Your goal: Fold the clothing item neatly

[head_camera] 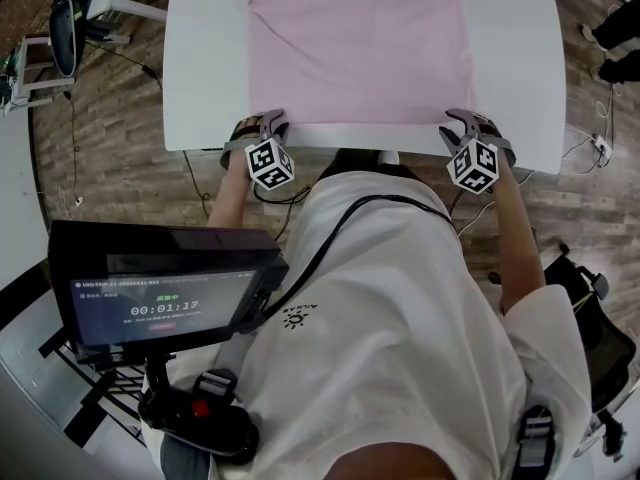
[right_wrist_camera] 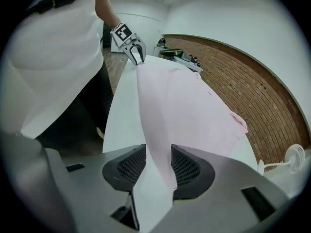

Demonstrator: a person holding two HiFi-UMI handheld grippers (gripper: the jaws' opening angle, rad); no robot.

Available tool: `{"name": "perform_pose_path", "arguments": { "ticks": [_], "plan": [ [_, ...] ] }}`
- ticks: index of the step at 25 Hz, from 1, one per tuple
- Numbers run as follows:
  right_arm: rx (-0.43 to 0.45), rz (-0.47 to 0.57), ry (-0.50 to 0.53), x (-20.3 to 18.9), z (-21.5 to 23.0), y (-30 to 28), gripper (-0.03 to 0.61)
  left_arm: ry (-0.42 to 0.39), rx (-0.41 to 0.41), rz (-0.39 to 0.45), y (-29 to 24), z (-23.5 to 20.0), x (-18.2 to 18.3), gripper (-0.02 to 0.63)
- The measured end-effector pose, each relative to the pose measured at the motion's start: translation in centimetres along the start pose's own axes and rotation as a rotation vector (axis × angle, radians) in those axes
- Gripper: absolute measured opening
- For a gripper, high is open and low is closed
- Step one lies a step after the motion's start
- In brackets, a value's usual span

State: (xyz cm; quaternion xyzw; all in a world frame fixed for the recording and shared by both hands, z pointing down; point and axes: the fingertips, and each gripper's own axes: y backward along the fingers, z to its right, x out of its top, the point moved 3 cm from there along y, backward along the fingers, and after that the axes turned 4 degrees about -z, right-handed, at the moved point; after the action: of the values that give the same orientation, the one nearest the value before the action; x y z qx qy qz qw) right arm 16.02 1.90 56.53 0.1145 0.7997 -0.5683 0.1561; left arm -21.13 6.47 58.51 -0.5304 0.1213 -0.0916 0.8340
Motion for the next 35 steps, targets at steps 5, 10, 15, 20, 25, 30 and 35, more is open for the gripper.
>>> {"name": "perform_pose_path", "arguments": {
  "ticks": [5, 10, 15, 20, 25, 30, 35],
  "plan": [
    [0.004, -0.050, 0.109, -0.5, 0.0, -0.7, 0.143, -0.003, -0.001, -0.007, -0.4, 0.2, -0.2, 0.109],
    [0.020, -0.081, 0.167, -0.6, -0.1, -1.4, 0.143, -0.009, -0.004, -0.002, -0.6, 0.3, 0.1, 0.109],
    [0.045, -0.090, 0.165, -1.0, -0.1, -1.4, 0.143, -0.025, -0.007, -0.007, -0.7, 0.4, 0.5, 0.109],
    [0.097, -0.099, 0.122, -1.1, -0.2, -1.6, 0.112, -0.019, -0.028, -0.018, -0.9, 0.3, 0.8, 0.107],
    [0.069, -0.103, 0.094, -1.1, 0.1, -1.8, 0.023, -0.009, -0.043, -0.023, -1.2, 0.6, 0.7, 0.032],
    [0.049, -0.081, 0.032, -0.9, 0.5, -1.7, 0.023, 0.013, -0.052, -0.028, -1.6, 0.3, 0.6, 0.021],
    [0.048, -0.059, 0.000, -0.3, 0.7, -1.3, 0.021, 0.023, -0.065, -0.020, -1.0, -0.2, 0.2, 0.018]
  ]
}}
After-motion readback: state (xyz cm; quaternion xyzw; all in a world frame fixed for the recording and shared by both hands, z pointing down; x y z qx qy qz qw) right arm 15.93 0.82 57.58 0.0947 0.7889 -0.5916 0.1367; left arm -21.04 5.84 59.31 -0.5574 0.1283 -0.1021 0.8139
